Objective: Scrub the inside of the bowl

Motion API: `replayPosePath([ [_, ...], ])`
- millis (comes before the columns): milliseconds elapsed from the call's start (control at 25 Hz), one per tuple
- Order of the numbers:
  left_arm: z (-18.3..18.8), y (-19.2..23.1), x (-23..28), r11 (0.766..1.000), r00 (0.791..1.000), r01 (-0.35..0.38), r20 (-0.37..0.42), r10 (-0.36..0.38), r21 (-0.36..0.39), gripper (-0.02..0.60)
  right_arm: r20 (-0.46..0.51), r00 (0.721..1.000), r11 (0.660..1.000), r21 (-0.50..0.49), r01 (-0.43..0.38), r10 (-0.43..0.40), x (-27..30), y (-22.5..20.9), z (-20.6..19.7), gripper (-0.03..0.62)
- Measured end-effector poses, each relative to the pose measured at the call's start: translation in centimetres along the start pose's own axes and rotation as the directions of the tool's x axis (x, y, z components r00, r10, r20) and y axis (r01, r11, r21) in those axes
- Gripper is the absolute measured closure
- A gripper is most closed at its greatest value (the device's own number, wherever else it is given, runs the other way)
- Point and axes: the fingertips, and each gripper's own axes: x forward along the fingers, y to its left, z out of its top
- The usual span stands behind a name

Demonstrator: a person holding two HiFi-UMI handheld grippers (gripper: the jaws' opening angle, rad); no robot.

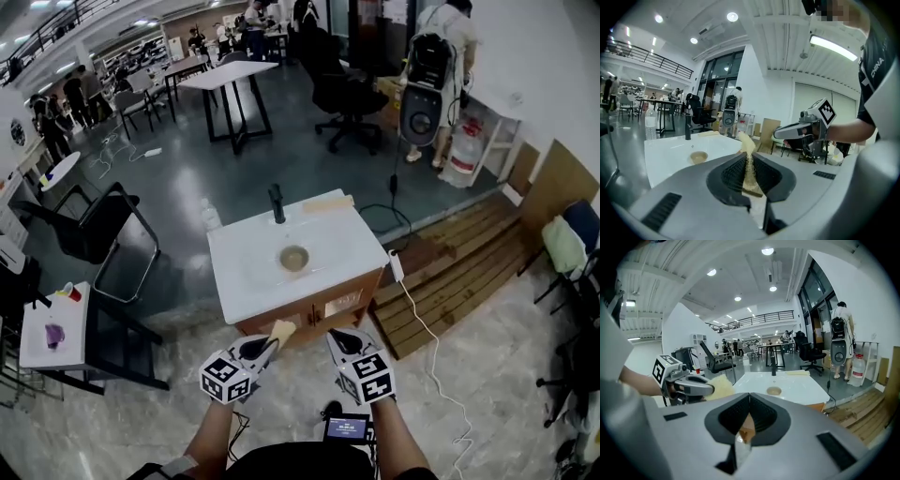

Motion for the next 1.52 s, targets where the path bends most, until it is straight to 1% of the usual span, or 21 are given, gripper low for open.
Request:
replayPosePath([
  [120,1.6,0.9,2.8,1.000,1.000,-0.029,0.005,0.029,-0.004,0.555,-0.004,0.999,0.999,0.004,-0.032,0.032,1.0,-3.2,0.7,0.585],
  [320,2.3,2.0,5.7,0.996,0.997,-0.079,0.006,0.079,-0.036,0.555,-0.005,0.996,0.996,-0.003,-0.088,0.088,2.6,-6.6,1.5,0.585],
  [440,2.5,2.7,6.7,0.993,0.994,-0.107,-0.001,0.108,-0.055,0.555,-0.013,0.993,0.993,-0.005,-0.118,0.118,3.6,-7.6,1.4,0.585],
  [560,2.8,3.5,7.2,0.990,0.991,-0.132,-0.016,0.131,-0.054,0.555,-0.019,0.989,0.989,0.007,-0.149,0.149,4.5,-8.0,1.4,0.585],
  [800,2.5,5.9,8.8,0.987,0.988,-0.150,-0.040,0.148,-0.065,0.555,-0.031,0.985,0.986,0.023,-0.167,0.168,6.9,-9.6,1.4,0.585],
  [1000,2.5,9.5,11.6,0.986,0.989,-0.147,-0.044,0.144,-0.076,0.555,-0.060,0.985,0.987,0.019,-0.159,0.160,9.7,-11.8,1.7,0.585],
  [1200,3.9,13.8,14.8,0.988,0.991,-0.129,-0.029,0.127,-0.079,0.555,-0.079,0.986,0.989,-0.003,-0.148,0.147,13.9,-14.6,4.0,0.585],
  [1360,5.1,18.3,15.6,0.989,0.991,-0.130,-0.028,0.128,-0.076,0.555,-0.087,0.985,0.988,-0.015,-0.152,0.150,18.0,-15.3,6.4,0.585],
  [1520,5.7,21.9,15.9,0.989,0.992,-0.125,-0.034,0.123,-0.073,0.555,-0.100,0.983,0.987,-0.013,-0.159,0.157,21.5,-15.4,7.8,0.585],
])
